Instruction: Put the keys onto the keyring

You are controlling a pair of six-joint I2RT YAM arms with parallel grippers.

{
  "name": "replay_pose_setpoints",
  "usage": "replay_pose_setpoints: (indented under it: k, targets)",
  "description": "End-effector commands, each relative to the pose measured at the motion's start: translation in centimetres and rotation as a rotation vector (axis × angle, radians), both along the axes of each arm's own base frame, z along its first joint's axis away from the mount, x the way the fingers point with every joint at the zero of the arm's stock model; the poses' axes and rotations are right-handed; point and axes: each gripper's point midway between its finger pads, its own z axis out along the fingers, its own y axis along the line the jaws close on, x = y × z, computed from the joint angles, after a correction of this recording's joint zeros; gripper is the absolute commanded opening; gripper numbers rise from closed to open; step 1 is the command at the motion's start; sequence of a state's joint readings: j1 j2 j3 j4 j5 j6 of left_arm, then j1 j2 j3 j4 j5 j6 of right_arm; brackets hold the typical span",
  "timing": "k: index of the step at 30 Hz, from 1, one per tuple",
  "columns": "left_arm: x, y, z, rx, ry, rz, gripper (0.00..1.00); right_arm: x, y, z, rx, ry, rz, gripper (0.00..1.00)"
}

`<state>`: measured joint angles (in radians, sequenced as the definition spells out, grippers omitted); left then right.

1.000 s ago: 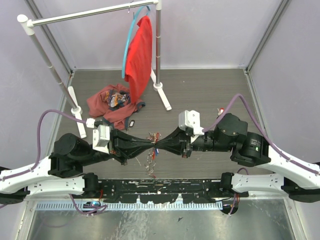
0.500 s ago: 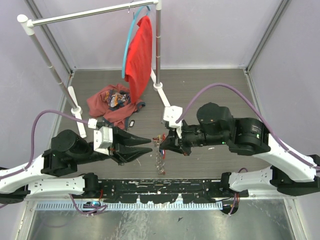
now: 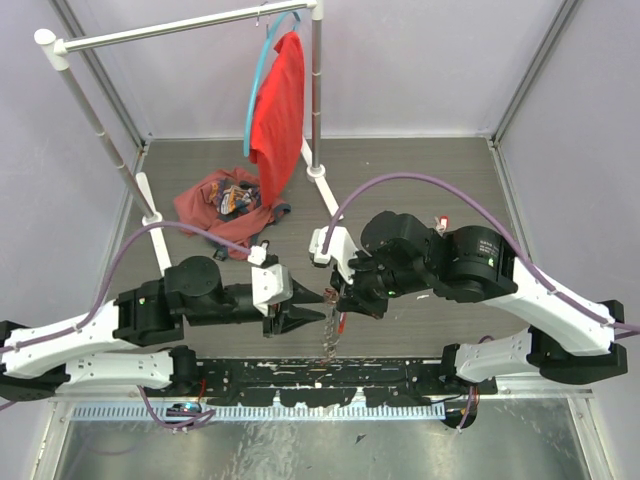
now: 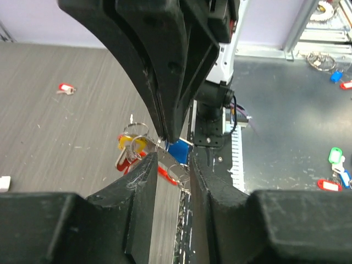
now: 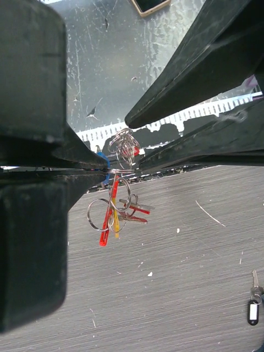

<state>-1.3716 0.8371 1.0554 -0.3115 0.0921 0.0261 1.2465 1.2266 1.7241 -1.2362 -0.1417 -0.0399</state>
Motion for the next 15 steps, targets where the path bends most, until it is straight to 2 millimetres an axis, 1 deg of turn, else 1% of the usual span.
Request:
replay_pose_setpoints:
  k: [1, 10, 15]
  targets:
    - [-0.7, 0.0, 1.4, 0.000, -0.012, -0.042, 0.38, -0.2, -0.1, 2.5, 0.077, -0.011, -0.001, 0.01]
    - [-0.5, -1.2, 1.1, 0.026, -0.031, -0.053, 0.39, -0.9, 0.1, 1.9, 0.058, 0.013, 0.043, 0.01]
    - [-0.4, -1.5, 0.7, 0.047, -0.030, -0.054, 0.39, -1.1, 0.5, 2.0, 0.066, 0.013, 0.065, 0.01]
